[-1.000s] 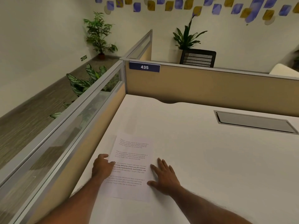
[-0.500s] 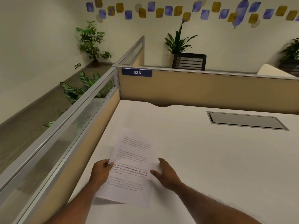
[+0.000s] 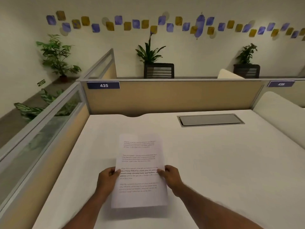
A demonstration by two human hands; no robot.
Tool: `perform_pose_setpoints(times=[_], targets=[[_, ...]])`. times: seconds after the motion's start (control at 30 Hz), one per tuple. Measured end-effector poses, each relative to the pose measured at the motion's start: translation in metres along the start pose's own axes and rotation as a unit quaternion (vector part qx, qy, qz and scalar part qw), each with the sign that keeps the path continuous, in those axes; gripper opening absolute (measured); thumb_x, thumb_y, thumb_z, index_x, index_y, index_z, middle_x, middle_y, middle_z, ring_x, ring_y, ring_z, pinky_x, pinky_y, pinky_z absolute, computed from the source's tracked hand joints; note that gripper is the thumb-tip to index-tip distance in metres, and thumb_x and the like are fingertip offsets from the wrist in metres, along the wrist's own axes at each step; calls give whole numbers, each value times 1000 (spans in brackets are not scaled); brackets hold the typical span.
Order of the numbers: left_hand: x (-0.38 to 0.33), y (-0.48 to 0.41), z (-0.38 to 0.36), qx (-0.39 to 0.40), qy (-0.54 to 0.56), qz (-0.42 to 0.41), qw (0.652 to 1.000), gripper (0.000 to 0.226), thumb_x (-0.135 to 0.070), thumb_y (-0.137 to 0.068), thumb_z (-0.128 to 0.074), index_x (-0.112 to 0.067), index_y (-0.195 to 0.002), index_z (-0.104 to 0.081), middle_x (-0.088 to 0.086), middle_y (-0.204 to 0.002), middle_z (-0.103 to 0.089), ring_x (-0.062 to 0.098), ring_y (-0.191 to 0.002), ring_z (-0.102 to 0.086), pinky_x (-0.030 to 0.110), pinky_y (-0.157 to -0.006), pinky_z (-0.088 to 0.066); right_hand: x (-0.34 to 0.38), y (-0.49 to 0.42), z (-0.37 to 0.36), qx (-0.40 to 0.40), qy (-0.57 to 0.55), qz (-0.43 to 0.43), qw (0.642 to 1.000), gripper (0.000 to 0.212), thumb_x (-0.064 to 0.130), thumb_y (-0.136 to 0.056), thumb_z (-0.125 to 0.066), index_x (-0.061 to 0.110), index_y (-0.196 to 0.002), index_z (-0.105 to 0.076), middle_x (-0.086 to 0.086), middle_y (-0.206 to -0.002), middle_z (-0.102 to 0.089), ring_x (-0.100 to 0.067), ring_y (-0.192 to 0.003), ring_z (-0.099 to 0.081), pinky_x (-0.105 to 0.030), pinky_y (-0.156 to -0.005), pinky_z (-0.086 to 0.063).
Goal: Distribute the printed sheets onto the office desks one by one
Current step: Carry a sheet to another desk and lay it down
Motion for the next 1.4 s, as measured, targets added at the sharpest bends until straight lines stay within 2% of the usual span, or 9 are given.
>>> perform_pose_setpoints(times=[0.17,0.57,0.7,0.77,0.83,0.9,1.07,1.23,1.4], targets=[[-6,13,-91,83,-8,21,996,9,-11,-92,-65,-17,-92,-73,4,-89,-78,25,-85,-74,36,-72,-58,-28,-1,91,-48,-6,-21,999,15,14,-88,-70,2,-80,-67,-7,-80,-71,-19,-71,-65,-37,-71,-56],[-42,36,-270,109,-46,24,993,10,-7,-89,-69,-8,-98,-73,8,-88,-77,22,-74,-72,28,-60,-52,-52,-34,282,-84,9,-17,996,10,14,-88,-70,5,-84,-69,-6,-81,-72,-17,-70,-66,-33,-68,-55],[-47,42,-308,79,-64,24,994,30,-7,-86,-72,-1,-115,-66,9,-88,-73,23,-72,-69,29,-60,-52,-56,-50,325,-81,18,-19,996,10,16,-88,-71,7,-83,-70,-4,-80,-72,-17,-70,-66,-33,-68,-55],[-55,48,-323,66,-127,-16,990,47,-14,-84,-75,-5,-128,-58,8,-103,-67,23,-83,-66,32,-69,-54,-61,-55,341,-82,22,-24,996,10,16,-88,-70,11,-80,-69,-5,-81,-72,-19,-72,-66,-36,-71,-56],[-60,56,-343,90,-237,-81,964,65,-29,-84,-75,-16,-141,-47,5,-134,-57,22,-110,-58,38,-94,-50,-67,-58,352,-80,29,-30,996,11,16,-87,-70,13,-77,-68,-5,-81,-72,-19,-72,-66,-38,-73,-57],[-59,66,-364,136,-377,-148,904,77,-52,-85,-67,-30,-150,-32,-6,-157,-31,19,-140,-35,42,-113,-31,-72,-62,360,-75,41,-34,996,12,16,-87,-71,13,-76,-67,-6,-80,-72,-19,-71,-66,-39,-73,-57],[-34,69,-396,200,-527,-184,805,82,-75,-84,-44,-41,-153,-18,-14,-164,2,13,-152,1,45,-120,-6,-78,-66,372,-85,86,-34,992,14,19,-87,-70,9,-77,-68,-8,-83,-72,-23,-77,-65,-39,-75,-55],[-18,69,-399,216,-550,-172,788,83,-72,-85,-43,-38,-155,-14,-15,-164,5,13,-152,8,47,-120,1,-86,-67,374,-74,155,-31,985,21,27,-89,-69,10,-102,-68,-6,-95,-71,-25,-90,-67,-37,-83,-54],[-22,70,-401,225,-553,-184,781,82,-70,-87,-43,-35,-155,-14,-13,-164,6,13,-152,8,47,-121,0,-84,-59,379,-95,315,30,944,65,40,-91,-65,17,-146,-39,-3,-132,-51,-21,-125,-48,-35,-104,-39]])
Point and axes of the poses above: each hand's wrist, its own y-axis away from the middle knuckle, its own z-axis out of the back of the hand, x = y × z, the point moved 10 cm from there along -y, towards the middle knuckle
